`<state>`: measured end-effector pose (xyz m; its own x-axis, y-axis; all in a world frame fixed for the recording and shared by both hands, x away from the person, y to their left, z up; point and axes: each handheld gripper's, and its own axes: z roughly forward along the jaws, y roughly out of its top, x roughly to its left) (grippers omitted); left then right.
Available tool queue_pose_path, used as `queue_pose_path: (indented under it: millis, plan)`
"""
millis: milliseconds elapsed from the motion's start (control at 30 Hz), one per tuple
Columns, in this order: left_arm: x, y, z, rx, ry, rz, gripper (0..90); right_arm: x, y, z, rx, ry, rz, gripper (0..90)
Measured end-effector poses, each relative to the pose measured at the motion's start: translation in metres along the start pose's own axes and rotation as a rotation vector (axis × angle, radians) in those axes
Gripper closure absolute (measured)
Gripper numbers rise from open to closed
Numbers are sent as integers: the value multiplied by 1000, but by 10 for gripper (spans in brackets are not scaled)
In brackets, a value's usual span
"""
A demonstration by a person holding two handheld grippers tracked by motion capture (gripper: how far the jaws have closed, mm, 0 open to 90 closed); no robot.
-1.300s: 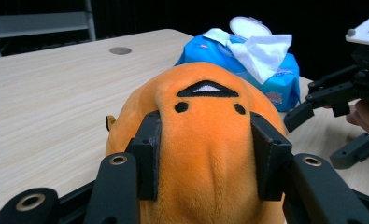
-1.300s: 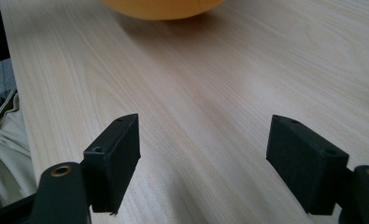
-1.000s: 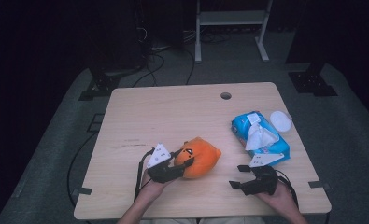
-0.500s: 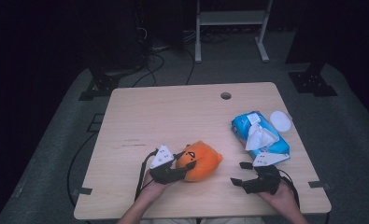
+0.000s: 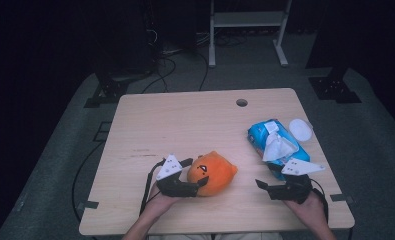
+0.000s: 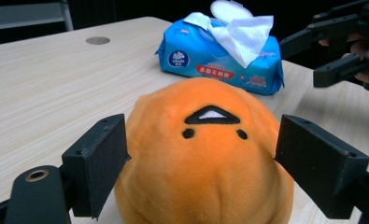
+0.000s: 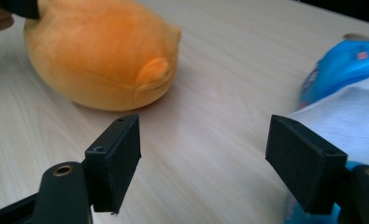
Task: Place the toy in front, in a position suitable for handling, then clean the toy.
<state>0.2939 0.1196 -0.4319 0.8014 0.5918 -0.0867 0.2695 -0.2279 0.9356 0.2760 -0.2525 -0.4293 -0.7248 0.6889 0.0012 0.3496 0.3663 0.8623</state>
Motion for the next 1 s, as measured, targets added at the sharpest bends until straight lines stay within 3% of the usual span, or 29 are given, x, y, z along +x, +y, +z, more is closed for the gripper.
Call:
queue_pose_path:
  millis: [200, 467, 633, 867, 1000]
  plan:
    - [3, 0, 1, 0, 4, -2, 153, -13, 1, -15, -39, -46, 15, 255]
    - [1, 1, 0, -9, 4, 10, 142, -35, 4, -34, -94, -92, 76, 255]
    - [-2, 3, -3, -11, -1, 24, 141, -44, 10, -38, -89, -130, 70, 255]
    - [4, 2, -5, -11, 5, 12, 127, -76, 22, -34, -66, -189, 99, 254]
    - [5, 0, -6, -8, 1, 25, 127, -84, 26, -28, -48, -207, 102, 254]
